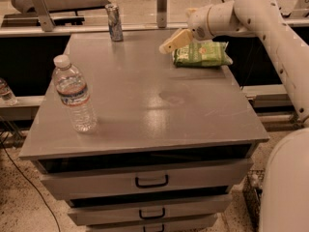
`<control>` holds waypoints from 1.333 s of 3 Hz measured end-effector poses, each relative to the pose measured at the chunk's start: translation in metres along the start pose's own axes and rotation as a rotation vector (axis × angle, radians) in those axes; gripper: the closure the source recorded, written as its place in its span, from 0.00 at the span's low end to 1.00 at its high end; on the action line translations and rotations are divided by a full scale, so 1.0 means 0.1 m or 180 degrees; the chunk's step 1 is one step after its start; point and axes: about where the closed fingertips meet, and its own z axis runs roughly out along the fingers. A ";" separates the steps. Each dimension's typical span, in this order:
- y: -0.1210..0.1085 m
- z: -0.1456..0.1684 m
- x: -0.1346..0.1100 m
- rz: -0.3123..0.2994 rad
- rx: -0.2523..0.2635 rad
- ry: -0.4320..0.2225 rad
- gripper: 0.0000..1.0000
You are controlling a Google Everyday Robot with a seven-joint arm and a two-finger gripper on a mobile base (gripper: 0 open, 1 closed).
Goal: Move redbull can near water bottle
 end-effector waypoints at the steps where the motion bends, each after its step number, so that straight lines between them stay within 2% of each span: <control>1: 0.00 0.01 0.00 0.0000 -0.0001 -0.0002 0.00; 2: -0.01 0.27 -0.16 -0.0031 0.0007 -0.0159 0.00; 3: 0.05 0.91 -0.49 0.0063 0.0032 -0.0397 0.00; 4: 0.04 1.58 -0.84 0.0160 0.0173 -0.0563 0.00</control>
Offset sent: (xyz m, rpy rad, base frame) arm 0.0387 0.0515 0.0138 0.0798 -0.0855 0.0286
